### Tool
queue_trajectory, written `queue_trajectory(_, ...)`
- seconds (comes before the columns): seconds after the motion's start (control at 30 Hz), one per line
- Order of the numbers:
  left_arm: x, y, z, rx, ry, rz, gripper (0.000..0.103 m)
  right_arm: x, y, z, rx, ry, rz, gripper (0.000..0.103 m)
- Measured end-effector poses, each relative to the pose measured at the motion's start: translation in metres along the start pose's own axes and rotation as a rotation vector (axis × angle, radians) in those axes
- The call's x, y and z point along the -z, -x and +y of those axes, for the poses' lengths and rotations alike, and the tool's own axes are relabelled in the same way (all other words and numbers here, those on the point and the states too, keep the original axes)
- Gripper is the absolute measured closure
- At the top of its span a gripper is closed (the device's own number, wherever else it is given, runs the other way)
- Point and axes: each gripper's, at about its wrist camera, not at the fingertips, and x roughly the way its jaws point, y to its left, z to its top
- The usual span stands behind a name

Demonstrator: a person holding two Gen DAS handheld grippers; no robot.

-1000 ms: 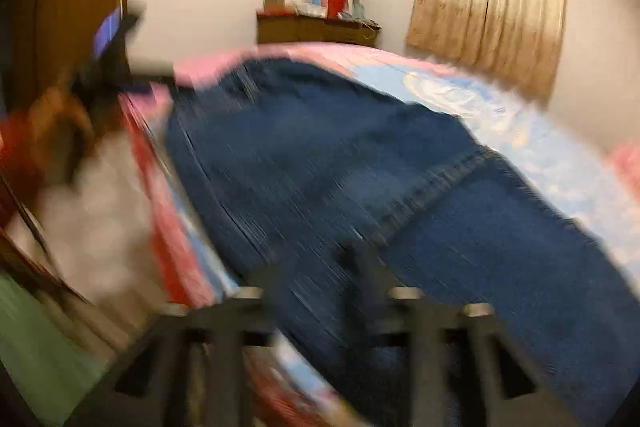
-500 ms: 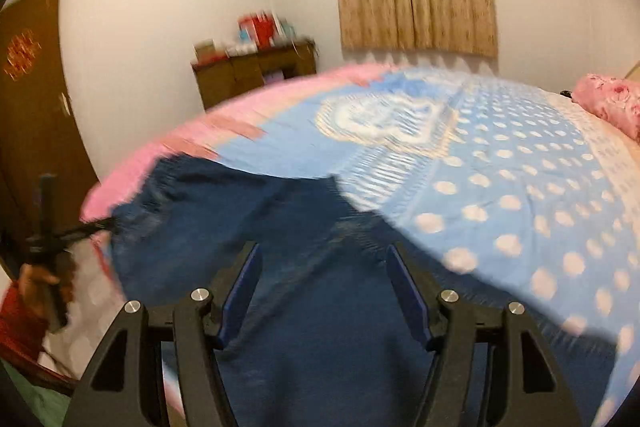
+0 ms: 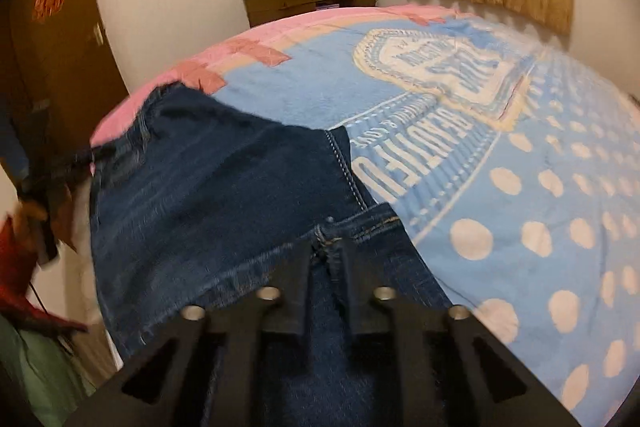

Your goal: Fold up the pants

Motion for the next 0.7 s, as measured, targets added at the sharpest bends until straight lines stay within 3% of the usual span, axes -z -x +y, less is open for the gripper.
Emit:
queue_trajectory(0.27, -0.014, -0.006, -0.011, 0.02, 0.001, -0.012, 0.005, -0.011, 0.021, -0.028, 0.101, -0.121, -0.099, 0.095)
queue_trajectory(0.4, -0.015, -0.007, -0.013, 0.011, -0.01, -0.011, 0.005, -0.009, 0.0, -0.042, 0.004, -0.182, -0.013, 0.093)
queue_trajectory(0.47, -0.014, -0.008, -0.01, 0.003, -0.008, -0.006, 0.005, -0.007, -0.002, -0.054, -0.04, -0.247, -0.021, 0.09)
queue_trajectory(0.53, -0.014, -0.008, -0.007, -0.005, 0.0, -0.002, 0.005, -0.007, 0.003, -0.065, -0.101, -0.305, -0.052, 0.082)
queue_trajectory(0.6, -0.015, -0.008, -0.003, -0.011, 0.011, -0.004, 0.005, -0.011, 0.002, -0.073, -0.178, -0.329, -0.052, 0.048)
queue_trajectory(0.63, -0.016, -0.006, -0.002, -0.013, 0.017, -0.01, 0.005, -0.012, -0.001, -0.075, -0.199, -0.333, -0.04, 0.042)
queue_trajectory(0.7, -0.016, -0.005, 0.0, -0.018, 0.021, -0.017, 0.005, -0.013, -0.01, -0.077, -0.237, -0.335, -0.006, 0.04)
